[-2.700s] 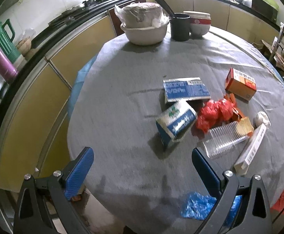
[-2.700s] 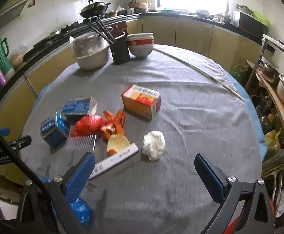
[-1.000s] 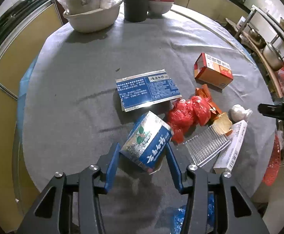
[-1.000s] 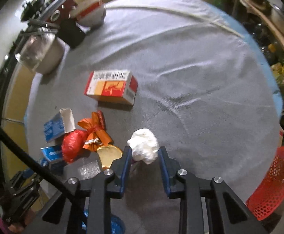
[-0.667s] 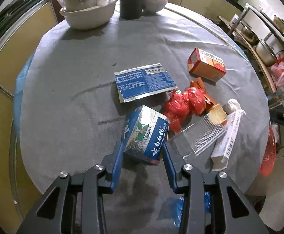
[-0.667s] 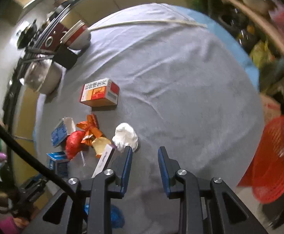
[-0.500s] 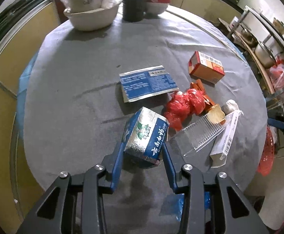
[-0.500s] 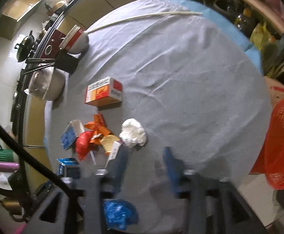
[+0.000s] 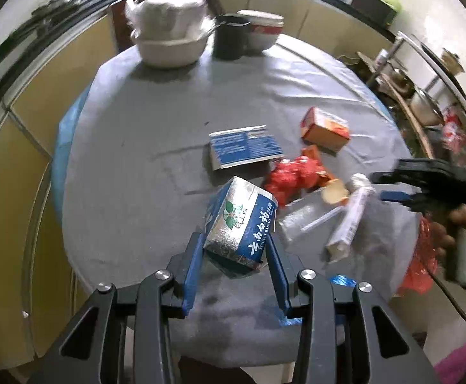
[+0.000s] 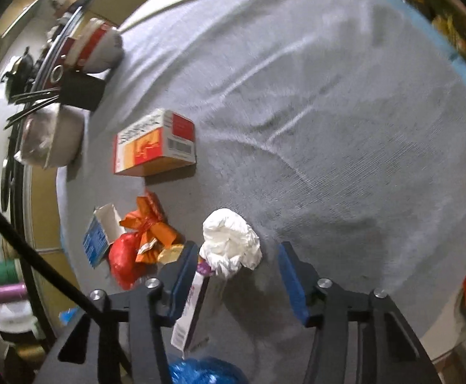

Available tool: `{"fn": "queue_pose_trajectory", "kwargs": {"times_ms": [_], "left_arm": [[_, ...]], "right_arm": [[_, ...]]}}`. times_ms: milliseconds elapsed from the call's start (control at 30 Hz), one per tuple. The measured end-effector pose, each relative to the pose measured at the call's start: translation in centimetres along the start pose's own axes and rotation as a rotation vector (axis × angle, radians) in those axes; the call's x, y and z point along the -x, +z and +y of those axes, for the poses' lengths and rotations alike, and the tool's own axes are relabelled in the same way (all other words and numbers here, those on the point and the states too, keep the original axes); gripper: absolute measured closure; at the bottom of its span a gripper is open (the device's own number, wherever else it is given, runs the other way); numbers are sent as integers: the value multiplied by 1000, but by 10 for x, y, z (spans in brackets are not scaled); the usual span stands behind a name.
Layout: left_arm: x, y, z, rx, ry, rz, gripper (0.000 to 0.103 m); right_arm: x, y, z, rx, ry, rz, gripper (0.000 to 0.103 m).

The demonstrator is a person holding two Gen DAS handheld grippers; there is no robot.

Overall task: Collect trash
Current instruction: 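Carry carton and tissue to the red basket and open both tools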

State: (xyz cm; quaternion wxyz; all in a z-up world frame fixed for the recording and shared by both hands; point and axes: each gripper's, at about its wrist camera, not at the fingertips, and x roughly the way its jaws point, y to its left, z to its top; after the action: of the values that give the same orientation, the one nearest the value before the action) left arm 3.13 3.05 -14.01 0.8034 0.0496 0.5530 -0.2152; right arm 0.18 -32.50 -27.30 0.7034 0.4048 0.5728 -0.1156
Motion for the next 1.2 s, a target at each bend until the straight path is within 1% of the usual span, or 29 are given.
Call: {"fn": "queue_pose_trajectory", "kwargs": {"times_ms": [33, 67, 100, 133, 167, 267, 333, 400, 467, 533, 567, 600, 733, 800, 867, 900, 933, 1033, 1100, 1200], "left_arm": [[6, 1, -4, -18, -2, -14, 62], [11, 3, -7, -32, -2, -25, 62], [15, 5, -11, -45, -5, -33, 62], [18, 8, -15, -58, -9, -38, 62], [21, 11, -21, -82, -10, -48, 62], [23, 16, -36, -142, -3, -56, 62], [20, 20, -48, -178, -9, -52, 61], [16, 26, -62, -215, -21, -48, 62], [11, 33, -81, -271, -48, -37, 61], [6, 40, -107, -340, -101, -22, 61], [2, 44, -126, -386, -141, -8, 61], [-2, 46, -141, -418, -165, 3, 61], [-24, 53, -228, -569, -308, 61, 61], [-33, 50, -265, -628, -354, 89, 61], [-43, 43, -311, -699, -397, 118, 61], [-48, 37, -337, -741, -419, 136, 61], [-52, 35, -353, -765, -432, 150, 61], [-71, 19, -414, -834, -485, 220, 61], [-82, 9, -445, -867, -503, 267, 61], [-102, -7, -474, -895, -504, 326, 61]], "right_arm": [[-5, 0, 1, -9, 5, 18, 52], [-13, -1, 1, -16, 7, 45, 58], [-19, -2, 2, -13, -4, 57, 61], [-22, -3, 3, -11, -7, 57, 62], [-24, -4, 1, -23, 14, 50, 64], [-16, -5, -6, -59, 62, -9, 70], [-4, -4, -12, -57, 58, -53, 71], [10, -4, -25, -83, 79, -85, 71], [28, -8, -42, -111, 99, -129, 71], [54, -19, -68, -133, 97, -189, 71], [66, -22, -80, -146, 96, -209, 71], [79, -29, -97, -171, 96, -235, 71], [127, -65, -183, -325, 66, -328, 71], [149, -89, -227, -419, 36, -377, 71], [166, -112, -271, -527, 28, -411, 71], [171, -120, -286, -565, 25, -425, 71], [178, -129, -305, -611, 20, -442, 71], [186, -146, -338, -698, 26, -465, 71], [192, -153, -360, -742, 32, -478, 71], [195, -158, -382, -794, 57, -473, 69]]}}
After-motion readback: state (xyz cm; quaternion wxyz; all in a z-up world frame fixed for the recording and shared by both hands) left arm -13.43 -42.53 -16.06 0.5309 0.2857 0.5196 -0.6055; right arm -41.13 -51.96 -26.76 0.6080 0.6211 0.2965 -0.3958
